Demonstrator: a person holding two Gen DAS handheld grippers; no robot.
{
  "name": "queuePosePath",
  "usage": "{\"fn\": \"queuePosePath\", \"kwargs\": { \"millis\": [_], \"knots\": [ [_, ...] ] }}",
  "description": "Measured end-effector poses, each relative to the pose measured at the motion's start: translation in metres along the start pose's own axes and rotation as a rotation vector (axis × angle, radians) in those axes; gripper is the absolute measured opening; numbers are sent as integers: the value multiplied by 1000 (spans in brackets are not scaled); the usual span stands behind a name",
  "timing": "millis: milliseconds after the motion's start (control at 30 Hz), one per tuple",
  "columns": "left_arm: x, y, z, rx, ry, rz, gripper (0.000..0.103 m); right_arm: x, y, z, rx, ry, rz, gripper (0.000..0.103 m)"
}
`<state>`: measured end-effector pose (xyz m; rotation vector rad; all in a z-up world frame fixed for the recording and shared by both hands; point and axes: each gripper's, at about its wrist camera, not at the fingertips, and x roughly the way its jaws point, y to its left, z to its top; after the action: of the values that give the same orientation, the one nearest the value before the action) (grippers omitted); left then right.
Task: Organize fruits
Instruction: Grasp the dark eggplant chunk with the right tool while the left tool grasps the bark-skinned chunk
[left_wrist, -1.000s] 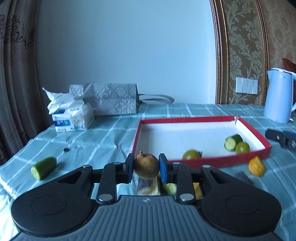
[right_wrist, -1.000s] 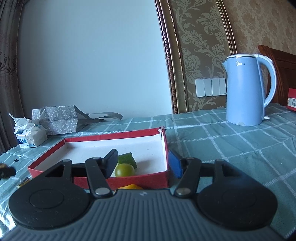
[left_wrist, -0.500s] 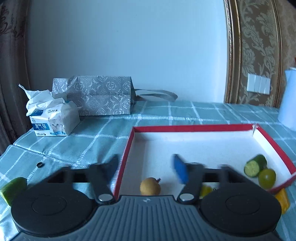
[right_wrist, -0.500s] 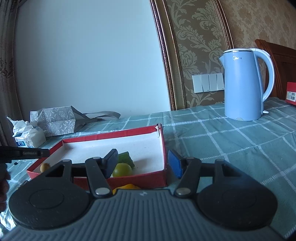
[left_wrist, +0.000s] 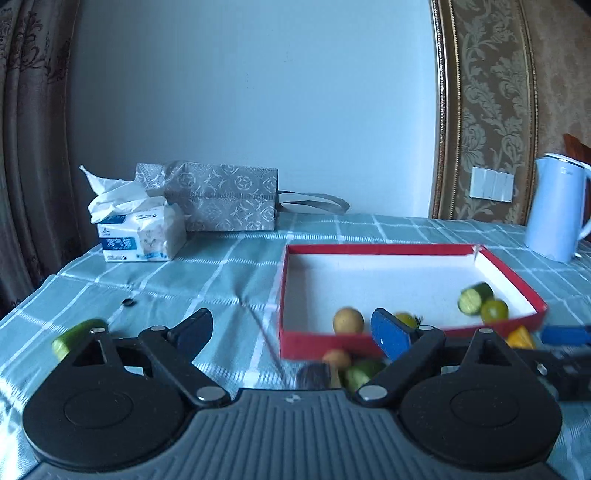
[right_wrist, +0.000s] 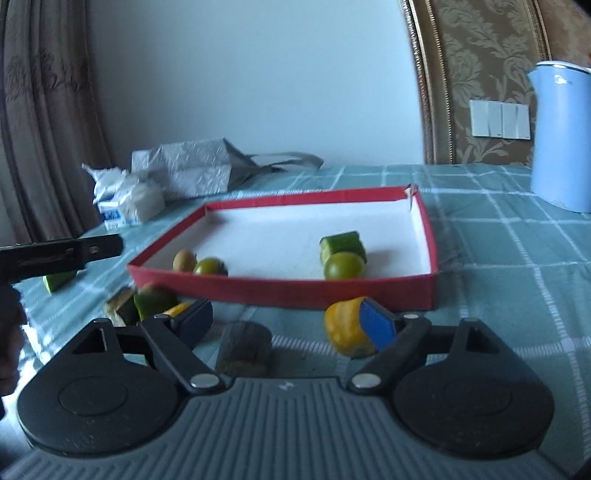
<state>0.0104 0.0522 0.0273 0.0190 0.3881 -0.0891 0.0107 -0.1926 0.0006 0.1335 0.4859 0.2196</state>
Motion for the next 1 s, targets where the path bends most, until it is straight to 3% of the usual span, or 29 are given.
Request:
{"fn": "queuePosePath", "kwargs": {
  "millis": [200, 400, 467, 567, 700, 867, 1000],
  "knots": [
    [-27, 12, -18, -43, -2, -32, 93, 6, 12, -3, -64, 42, -13, 82],
    [-27, 16, -24, -88, 10, -50, 93, 13, 21, -3, -114, 54, -46, 82],
    [-29, 18, -26, -101, 13, -54, 93, 12, 28, -4, -143, 43, -48, 70],
    [-29, 21, -30, -112, 19, -55, 93, 10, 36, -4, -181, 27, -41, 67],
    [-27, 21, -33, -113, 32, -60, 93, 19, 37, -7, -178, 85, -37, 60],
    [-25, 16, -35, -96, 37, -65, 93, 29, 32, -8, -141, 140, -21, 32],
    [-25, 10, -35, -66, 30, -67, 93, 29, 34, -9, -149, 134, -36, 32]
  ]
}}
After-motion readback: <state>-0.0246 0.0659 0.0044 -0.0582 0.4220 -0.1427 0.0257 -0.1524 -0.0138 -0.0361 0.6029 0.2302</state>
